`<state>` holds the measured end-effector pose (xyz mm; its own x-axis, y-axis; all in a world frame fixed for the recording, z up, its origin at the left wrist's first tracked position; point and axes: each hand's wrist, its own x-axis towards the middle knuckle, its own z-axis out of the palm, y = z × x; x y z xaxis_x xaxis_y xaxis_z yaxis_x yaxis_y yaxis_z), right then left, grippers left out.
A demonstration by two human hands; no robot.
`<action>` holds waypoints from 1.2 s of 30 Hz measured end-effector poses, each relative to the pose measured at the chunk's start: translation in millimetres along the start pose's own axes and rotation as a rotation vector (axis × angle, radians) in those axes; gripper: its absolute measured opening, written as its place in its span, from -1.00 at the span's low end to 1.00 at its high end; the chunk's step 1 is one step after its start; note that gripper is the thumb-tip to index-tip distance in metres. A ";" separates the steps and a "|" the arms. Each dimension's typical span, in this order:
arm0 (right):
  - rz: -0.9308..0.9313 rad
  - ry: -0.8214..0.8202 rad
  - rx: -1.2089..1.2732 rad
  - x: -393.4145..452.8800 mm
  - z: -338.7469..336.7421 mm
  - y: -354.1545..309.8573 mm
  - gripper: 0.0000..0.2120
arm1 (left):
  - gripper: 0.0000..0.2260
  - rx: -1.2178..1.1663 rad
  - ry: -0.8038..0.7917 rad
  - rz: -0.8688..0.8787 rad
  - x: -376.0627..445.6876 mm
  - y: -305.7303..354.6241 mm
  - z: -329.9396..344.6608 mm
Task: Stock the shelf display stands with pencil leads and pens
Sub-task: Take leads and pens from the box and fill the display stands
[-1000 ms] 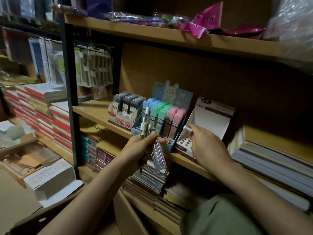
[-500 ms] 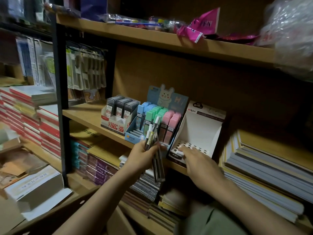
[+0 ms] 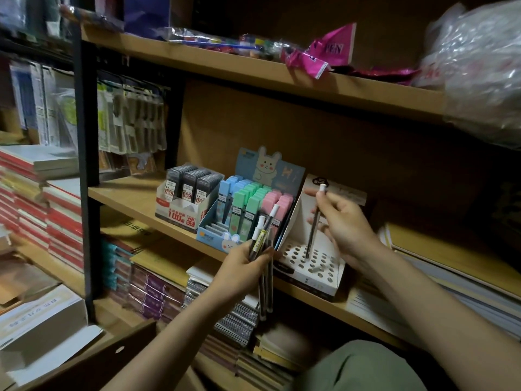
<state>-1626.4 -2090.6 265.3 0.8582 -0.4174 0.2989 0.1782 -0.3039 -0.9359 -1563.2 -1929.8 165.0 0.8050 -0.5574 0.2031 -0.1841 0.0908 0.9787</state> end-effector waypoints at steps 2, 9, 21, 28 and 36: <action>-0.093 0.026 -0.095 4.5 -4.4 4.0 -0.75 | -0.85 -0.003 -0.025 0.007 0.8 -0.1 -1.2; -0.346 0.159 -0.421 19.7 -13.0 11.4 -0.79 | -0.84 -0.007 -0.023 -0.033 4.2 -3.6 -3.9; -0.424 0.162 -0.534 28.1 -6.7 26.5 -0.73 | -0.79 -0.035 -0.042 -0.047 7.3 -7.9 -2.4; -0.506 0.230 -0.576 34.2 -10.2 25.6 -0.67 | -0.74 -0.038 -0.027 -0.068 7.0 -8.3 -2.7; -0.437 0.198 -0.474 35.6 -7.5 35.7 -0.62 | -0.73 -0.034 -0.030 -0.079 5.0 -5.5 -2.9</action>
<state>-1593.0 -2122.7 243.9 0.6427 -0.3058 0.7024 0.2196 -0.8049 -0.5513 -1556.6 -1930.7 160.6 0.7991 -0.5880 0.1249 -0.1009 0.0737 0.9922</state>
